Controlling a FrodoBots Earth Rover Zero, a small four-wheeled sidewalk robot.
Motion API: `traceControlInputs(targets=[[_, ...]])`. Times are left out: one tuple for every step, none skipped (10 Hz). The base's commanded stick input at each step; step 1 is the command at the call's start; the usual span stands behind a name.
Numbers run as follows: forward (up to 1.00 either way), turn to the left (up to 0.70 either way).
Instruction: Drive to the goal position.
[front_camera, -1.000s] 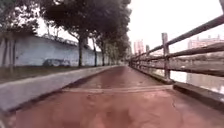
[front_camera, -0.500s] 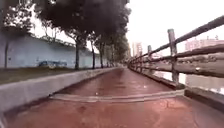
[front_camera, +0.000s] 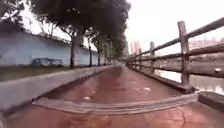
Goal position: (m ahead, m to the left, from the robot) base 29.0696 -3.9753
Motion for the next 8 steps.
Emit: traceControlInputs(targets=[[1.00, 0.00], [1.00, 0.00], [1.00, 0.00], [1.00, 0.00], [1.00, 0.00], [1.00, 0.00], [1.00, 0.00], [1.00, 0.00]])
